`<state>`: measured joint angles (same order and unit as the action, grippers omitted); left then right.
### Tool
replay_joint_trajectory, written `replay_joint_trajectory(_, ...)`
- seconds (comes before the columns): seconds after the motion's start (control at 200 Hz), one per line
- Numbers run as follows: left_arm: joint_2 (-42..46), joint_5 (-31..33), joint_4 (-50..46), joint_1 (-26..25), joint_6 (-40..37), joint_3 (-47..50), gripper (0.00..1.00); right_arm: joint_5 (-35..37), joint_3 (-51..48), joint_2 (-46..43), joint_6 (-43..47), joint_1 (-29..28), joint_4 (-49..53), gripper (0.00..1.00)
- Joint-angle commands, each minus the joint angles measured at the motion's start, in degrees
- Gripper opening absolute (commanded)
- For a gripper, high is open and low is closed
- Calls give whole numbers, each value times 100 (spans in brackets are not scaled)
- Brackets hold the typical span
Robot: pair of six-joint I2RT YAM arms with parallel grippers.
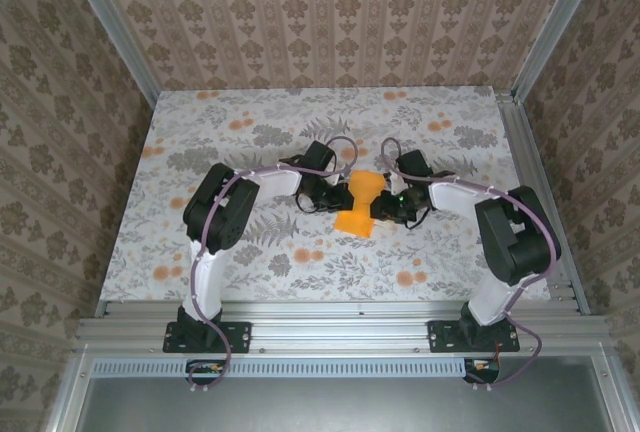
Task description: Fold a paper plane with a square sheet of paper (pick it up from the middle)
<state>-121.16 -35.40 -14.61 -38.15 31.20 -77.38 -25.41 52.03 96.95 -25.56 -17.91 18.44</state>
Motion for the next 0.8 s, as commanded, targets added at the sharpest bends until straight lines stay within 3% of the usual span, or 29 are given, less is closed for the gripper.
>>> replay_joint_trajectory(0.0, -304, 93, -152, 36, -167, -57, 11, -265, -273, -282, -412, -83, -68, 35)
replay_joint_trajectory(0.375, -302, 76, -147, 34, -207, 12, 11, -717, -319, 55, -852, -292, -761, 33)
replay_joint_trajectory(0.795, -329, 94, -227, 32, -334, 66, 11, -621, -204, 302, -721, -297, -673, 15)
